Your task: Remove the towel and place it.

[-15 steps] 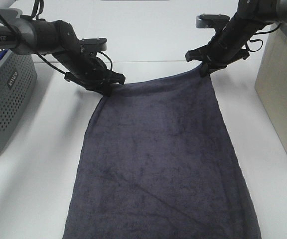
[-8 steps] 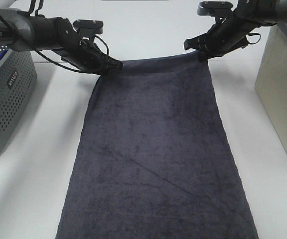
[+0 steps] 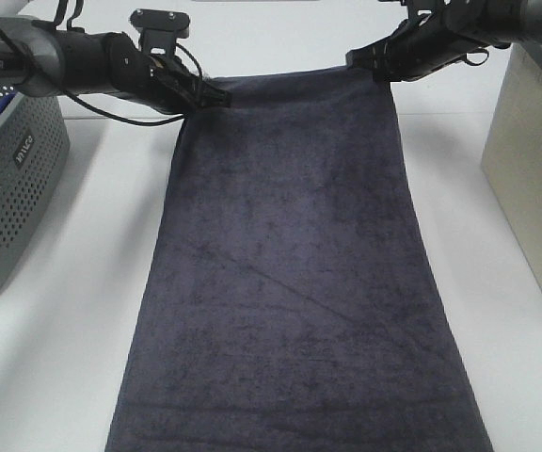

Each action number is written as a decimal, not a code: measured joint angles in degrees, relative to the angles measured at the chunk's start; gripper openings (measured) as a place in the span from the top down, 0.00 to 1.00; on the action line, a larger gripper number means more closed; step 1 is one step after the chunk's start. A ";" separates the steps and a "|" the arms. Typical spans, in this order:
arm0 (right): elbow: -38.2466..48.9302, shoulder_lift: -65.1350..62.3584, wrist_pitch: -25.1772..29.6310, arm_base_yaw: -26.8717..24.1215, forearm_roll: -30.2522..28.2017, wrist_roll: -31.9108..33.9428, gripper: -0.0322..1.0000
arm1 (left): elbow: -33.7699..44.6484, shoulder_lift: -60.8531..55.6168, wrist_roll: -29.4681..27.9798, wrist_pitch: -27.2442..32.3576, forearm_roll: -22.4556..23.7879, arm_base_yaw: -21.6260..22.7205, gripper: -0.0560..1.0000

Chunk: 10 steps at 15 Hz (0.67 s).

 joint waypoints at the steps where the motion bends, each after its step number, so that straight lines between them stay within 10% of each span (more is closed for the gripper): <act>1: 0.00 0.00 -0.92 0.00 0.00 -0.06 0.95 | 0.00 0.00 0.00 -1.15 0.17 0.00 0.94; 10: 0.00 0.00 -9.11 0.00 0.69 -0.80 0.95 | 0.00 0.00 0.00 -8.48 2.98 0.00 0.94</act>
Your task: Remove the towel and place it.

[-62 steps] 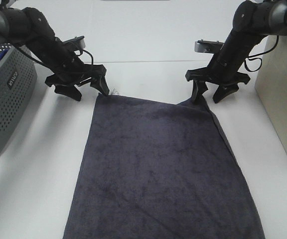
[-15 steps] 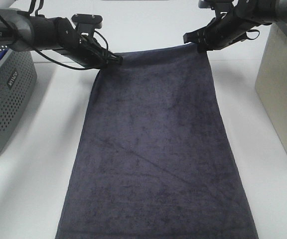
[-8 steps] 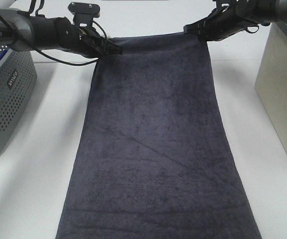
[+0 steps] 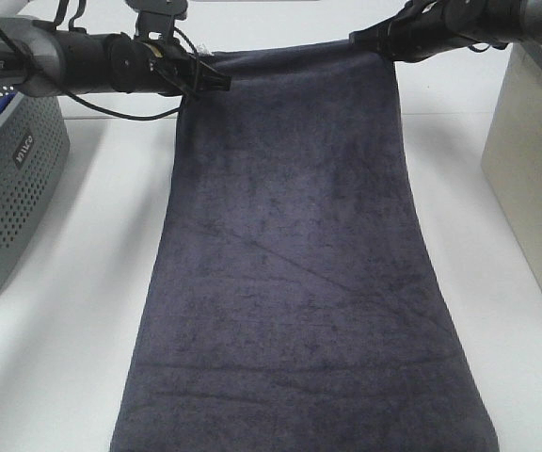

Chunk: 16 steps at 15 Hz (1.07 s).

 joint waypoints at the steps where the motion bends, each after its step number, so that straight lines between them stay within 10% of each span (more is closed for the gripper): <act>1: 0.00 0.00 -0.69 0.00 0.00 -0.29 0.95 | 0.00 0.00 0.00 -0.69 0.00 0.00 0.94; 16: 0.00 5.61 -6.02 0.11 0.06 -0.29 0.95 | 0.00 5.44 0.00 -6.82 1.20 0.00 0.94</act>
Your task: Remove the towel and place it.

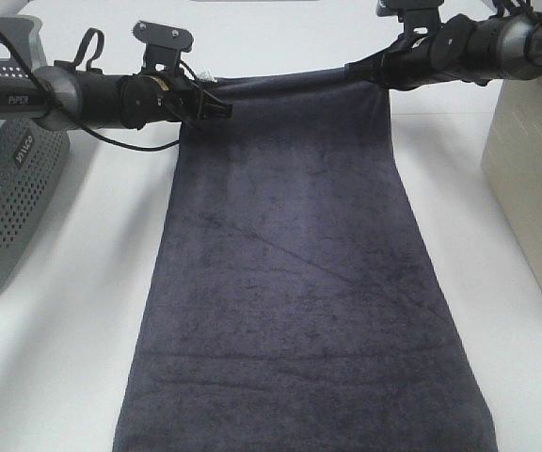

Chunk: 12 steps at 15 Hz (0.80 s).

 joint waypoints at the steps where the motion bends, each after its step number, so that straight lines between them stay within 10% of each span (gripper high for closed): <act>1: 0.00 0.57 -0.92 0.00 0.06 0.00 0.95 | 0.00 0.52 0.00 -1.09 0.06 0.00 0.94; 9: 0.00 3.04 -2.23 0.00 0.63 0.00 0.95 | 0.00 3.78 0.00 -7.05 0.29 0.00 0.92; 12: 0.00 3.04 -2.81 0.00 0.69 0.00 0.76 | 0.00 3.90 0.00 -8.31 0.29 0.00 0.69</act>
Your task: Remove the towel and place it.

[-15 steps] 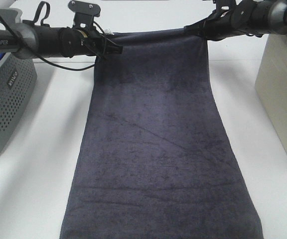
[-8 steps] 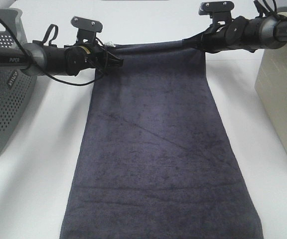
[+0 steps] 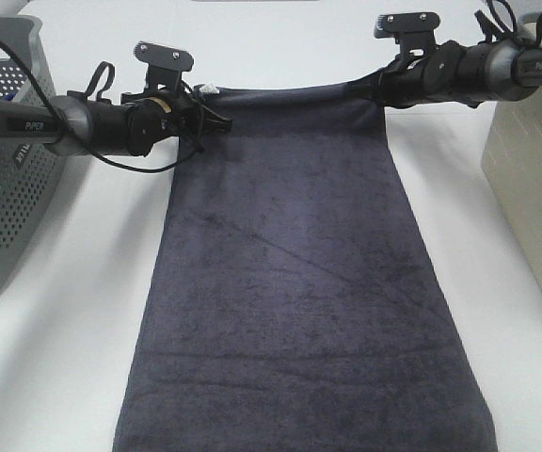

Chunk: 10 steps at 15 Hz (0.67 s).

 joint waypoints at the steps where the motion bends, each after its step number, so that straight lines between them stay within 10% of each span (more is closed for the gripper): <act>1: 0.00 0.00 -0.69 0.00 0.17 0.00 0.64 | 0.00 0.00 0.00 -1.15 0.00 0.00 0.53; 3: 0.00 0.00 -0.86 0.00 0.34 0.00 0.35 | 0.00 0.00 0.00 -4.01 0.00 0.00 0.25; 10: 0.11 -2.41 11.63 -0.06 -1.60 0.00 0.31 | 0.11 -2.46 0.00 4.47 0.00 0.06 0.22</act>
